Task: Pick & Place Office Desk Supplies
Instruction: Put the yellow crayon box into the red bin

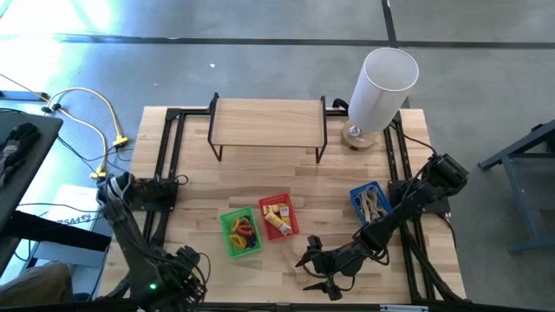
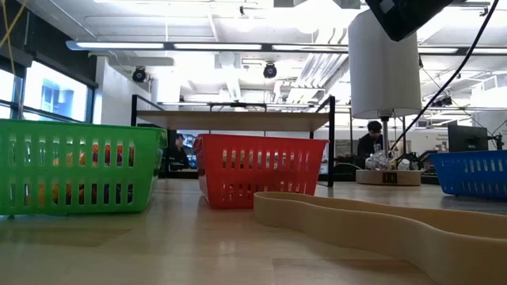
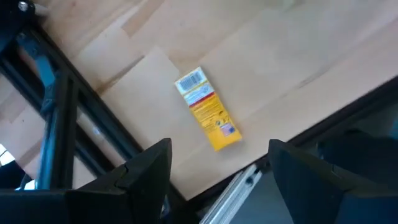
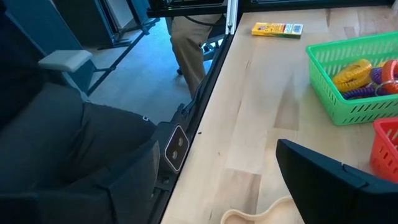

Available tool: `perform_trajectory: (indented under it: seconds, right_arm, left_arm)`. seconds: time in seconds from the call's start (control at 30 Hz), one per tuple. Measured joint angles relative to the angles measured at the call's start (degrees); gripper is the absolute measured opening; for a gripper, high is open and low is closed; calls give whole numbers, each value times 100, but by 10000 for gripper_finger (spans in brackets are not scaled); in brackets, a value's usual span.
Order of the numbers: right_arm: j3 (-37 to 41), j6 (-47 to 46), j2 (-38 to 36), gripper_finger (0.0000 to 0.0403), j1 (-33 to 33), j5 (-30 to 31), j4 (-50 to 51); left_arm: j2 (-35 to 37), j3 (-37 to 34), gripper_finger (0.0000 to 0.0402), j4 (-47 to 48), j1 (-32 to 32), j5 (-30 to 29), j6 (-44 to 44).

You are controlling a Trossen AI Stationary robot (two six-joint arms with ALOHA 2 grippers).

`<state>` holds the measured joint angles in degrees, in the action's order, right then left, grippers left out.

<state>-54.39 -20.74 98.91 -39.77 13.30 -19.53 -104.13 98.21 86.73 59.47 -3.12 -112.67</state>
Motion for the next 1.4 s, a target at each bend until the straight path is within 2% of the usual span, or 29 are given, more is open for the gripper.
perform_trajectory:
  seconds: [0.43, 0.87, 1.0, 1.2, 1.4]
  right_arm:
    - [2, -50, 0, 311, 4, 0, 4]
    - [0, -45, 0, 311, 4, 0, 4]
    - [1, -43, 0, 311, 4, 0, 4]
    - [2, -40, 0, 311, 5, 0, 4]
    - [0, -2, 0, 311, 13, 0, 4]
  left_arm:
    - [-551, -13, 257, -106, -134, -59, -276]
    - [-539, -215, 257, -196, -119, 49, -333]
    - [-350, -687, 257, -664, -169, 383, -310]
    - [194, -1744, 257, -2007, -170, 265, -205]
    - [462, -2635, 257, -2332, -100, 606, -762]
